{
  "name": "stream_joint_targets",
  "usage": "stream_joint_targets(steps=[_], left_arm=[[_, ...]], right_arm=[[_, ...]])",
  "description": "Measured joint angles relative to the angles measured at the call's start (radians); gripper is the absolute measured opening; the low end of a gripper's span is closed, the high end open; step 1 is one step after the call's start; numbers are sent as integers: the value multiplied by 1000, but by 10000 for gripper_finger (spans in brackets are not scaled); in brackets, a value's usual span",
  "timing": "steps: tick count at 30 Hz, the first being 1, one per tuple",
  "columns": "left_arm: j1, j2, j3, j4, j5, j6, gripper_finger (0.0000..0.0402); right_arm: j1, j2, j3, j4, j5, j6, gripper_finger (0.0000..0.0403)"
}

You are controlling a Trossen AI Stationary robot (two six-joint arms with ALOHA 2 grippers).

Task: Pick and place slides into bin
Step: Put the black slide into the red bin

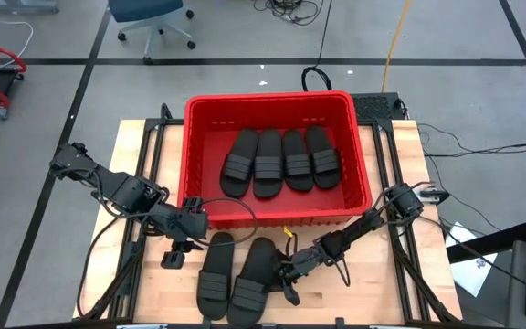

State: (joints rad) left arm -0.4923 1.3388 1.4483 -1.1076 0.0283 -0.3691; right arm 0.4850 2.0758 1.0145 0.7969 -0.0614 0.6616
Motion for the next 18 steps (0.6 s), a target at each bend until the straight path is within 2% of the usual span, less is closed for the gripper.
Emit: stream_joint_targets(steps=[2,10,18], left_arm=[[0,0,0,0,0,1,131],[0,0,0,0,0,27,131],[0,0,0,0,0,27,131]], right_arm=[[1,0,0,1,0,-1,11],[2,-10,0,-6,3,0,4],[1,-139,-2,-92,12,-40,2]])
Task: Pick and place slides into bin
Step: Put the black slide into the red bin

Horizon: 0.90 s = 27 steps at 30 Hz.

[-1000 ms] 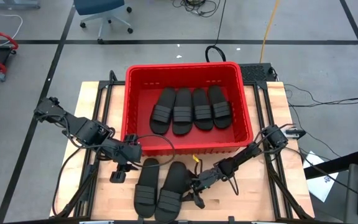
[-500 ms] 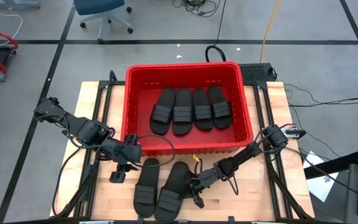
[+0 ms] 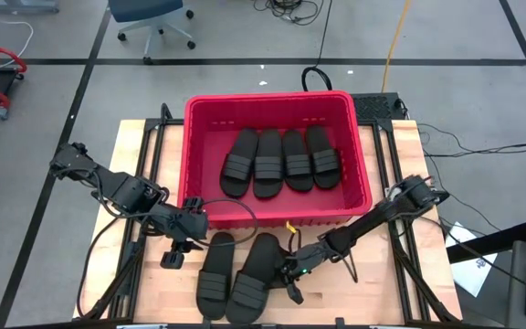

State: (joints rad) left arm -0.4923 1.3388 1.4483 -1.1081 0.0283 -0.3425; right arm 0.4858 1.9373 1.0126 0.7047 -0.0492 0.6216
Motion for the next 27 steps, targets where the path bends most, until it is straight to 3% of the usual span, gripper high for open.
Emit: stream_joint_targets(steps=[7,20,27], left_arm=[[0,0,0,0,0,7,131],[0,0,0,1,0,28,131],[0,0,0,1,-3,30,131]], right_arm=[[0,-183,0,-303,-3,-78,1],[44,-592,1,-394,-6,-183,0],[32,-815,2,-604,114,-309,0]])
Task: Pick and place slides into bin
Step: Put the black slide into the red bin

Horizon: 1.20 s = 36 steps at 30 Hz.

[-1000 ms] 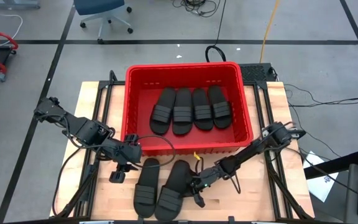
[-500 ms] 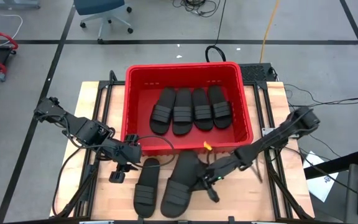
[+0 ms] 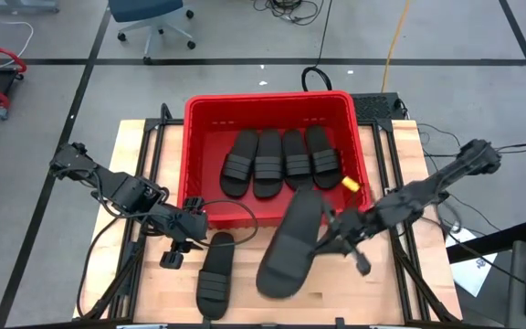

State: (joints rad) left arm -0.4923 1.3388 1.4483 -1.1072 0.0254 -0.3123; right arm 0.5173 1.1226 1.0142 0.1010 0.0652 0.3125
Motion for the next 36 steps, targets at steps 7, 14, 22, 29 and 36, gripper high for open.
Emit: stream_joint_targets(steps=[7,14,22,29,36], left_arm=[[2,0,0,3,-8,19,131],[38,0,0,5,-58,-9,131],[121,0,0,15,-72,-41,131],[192,0,0,15,-72,-78,131],[236,0,0,17,-71,-93,131]], right_arm=[[-99,-161,0,-244,115,-76,0],[-308,-248,0,-377,193,-181,0],[-645,-236,0,-443,-62,-192,0],[-894,-134,0,-438,-424,-267,0],[-1091,14,0,-476,-774,-436,0]])
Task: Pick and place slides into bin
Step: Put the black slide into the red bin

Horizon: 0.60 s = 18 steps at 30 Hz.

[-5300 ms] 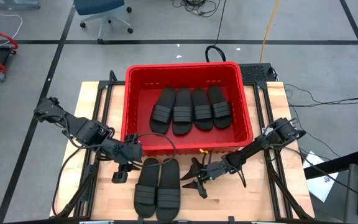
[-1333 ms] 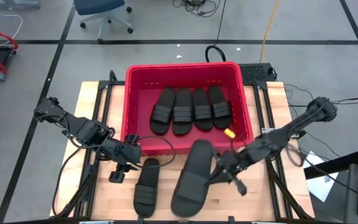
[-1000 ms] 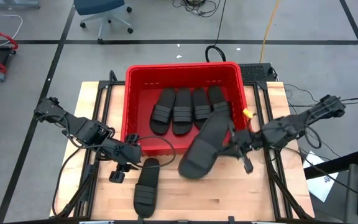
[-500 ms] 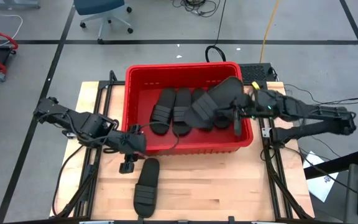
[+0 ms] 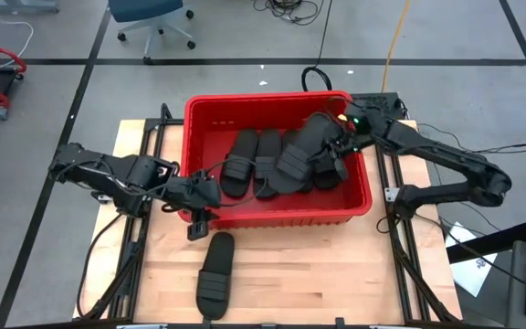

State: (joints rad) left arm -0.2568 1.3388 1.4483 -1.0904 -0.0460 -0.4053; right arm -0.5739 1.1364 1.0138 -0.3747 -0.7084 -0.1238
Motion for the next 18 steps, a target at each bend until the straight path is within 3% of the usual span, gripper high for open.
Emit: stream_joint_targets(steps=[11,18], left_arm=[[50,0,0,80,1,0,131],[78,0,0,101,9,2,131]], right_arm=[[-183,153,0,-166,-152,-373,0],[-193,151,0,-384,-123,-655,0]])
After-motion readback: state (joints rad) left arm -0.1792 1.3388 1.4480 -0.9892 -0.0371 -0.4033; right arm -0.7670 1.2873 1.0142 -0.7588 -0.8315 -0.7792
